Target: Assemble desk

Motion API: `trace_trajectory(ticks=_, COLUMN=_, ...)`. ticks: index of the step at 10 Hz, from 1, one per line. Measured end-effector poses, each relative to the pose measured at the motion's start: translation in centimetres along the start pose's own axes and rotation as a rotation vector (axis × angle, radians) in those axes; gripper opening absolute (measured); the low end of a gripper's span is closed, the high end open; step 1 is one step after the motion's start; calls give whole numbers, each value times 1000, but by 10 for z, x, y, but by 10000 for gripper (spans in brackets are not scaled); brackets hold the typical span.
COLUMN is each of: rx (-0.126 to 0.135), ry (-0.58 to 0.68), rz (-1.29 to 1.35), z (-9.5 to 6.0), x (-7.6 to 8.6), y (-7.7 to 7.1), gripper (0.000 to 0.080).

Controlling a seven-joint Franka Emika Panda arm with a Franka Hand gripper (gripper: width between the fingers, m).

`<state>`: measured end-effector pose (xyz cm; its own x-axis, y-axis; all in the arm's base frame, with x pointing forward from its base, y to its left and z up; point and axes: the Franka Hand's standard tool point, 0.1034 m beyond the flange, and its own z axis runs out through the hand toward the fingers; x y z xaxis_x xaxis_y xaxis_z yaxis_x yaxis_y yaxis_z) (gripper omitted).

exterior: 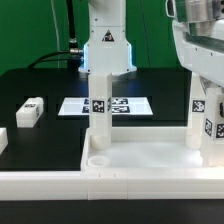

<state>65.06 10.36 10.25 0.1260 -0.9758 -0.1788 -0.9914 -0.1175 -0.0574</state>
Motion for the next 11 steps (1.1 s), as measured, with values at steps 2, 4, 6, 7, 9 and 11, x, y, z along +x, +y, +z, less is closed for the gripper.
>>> trace_trajectory(ticks=2, rx=-21, ry=20, rz=-302, z=1, x=0, y=3, gripper=595)
trace_trajectory(ticks=4, rx=-29, ry=15, rz=-541, z=2, x=-3, y=4, gripper=633)
trace_trajectory(ticks=6, rx=-34, ry=18, rz=-699, z=2, x=-1, y=4, gripper=649)
trace_trajectory(ticks=7, rx=-39, ry=22, rz=-811, z=2, x=0, y=4, gripper=649)
trace_trajectory(ticks=9, rx=-49, ry=41, rz=-1354, z=-10, x=0, y=-3, gripper=649)
trace_trajectory(ticks=11, rx=-60, ry=41, rz=-1409, z=-8, x=-3, y=-1, gripper=649)
